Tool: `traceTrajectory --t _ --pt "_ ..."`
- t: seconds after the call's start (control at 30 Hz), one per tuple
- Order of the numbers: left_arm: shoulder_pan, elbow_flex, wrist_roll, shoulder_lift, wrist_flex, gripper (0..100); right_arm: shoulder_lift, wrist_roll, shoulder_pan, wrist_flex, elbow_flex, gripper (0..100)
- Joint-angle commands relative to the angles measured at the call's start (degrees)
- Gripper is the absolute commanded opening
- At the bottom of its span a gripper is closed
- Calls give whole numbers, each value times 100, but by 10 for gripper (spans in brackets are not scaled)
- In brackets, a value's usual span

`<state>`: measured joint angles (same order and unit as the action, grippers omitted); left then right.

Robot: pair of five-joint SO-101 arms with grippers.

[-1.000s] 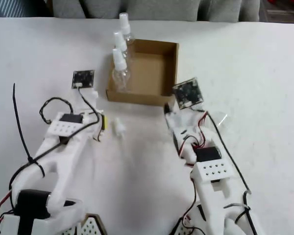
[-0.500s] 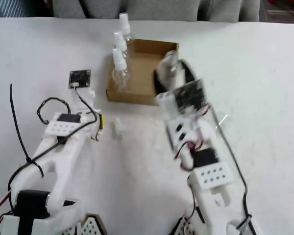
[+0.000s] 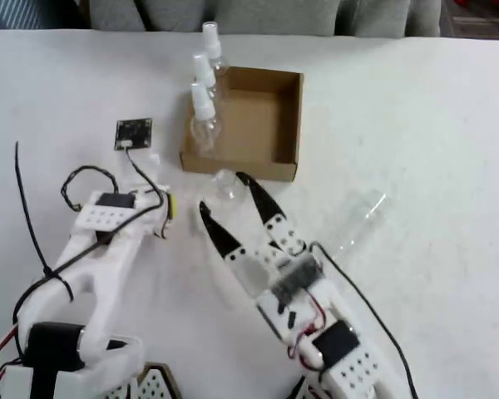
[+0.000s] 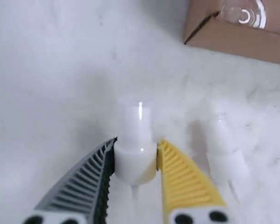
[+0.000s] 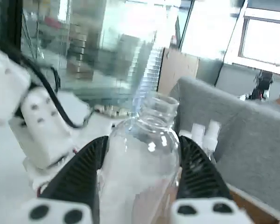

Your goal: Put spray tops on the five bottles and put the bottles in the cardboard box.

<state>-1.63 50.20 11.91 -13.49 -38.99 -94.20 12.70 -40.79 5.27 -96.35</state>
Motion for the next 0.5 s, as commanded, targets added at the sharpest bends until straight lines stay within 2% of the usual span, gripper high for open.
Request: traceTrajectory --t 0.0,0.1,0.27,0.33,0.47 --pt "-558 -79 -53 -681 123 20 -567 18 -84 -602 -70 17" --pt "-857 -79 -26 -1297 123 20 -796 9 -75 -1165 -62 17" --pt "-875 -35 -26 -2756 123 20 -831 9 -84 -1596 -53 17" --pt "-743 -88 -62 -3371 149 20 -831 9 -84 -1701 -53 17" --pt "-163 -35 -62 -4620 747 20 -831 9 -277 -1982 -53 17"
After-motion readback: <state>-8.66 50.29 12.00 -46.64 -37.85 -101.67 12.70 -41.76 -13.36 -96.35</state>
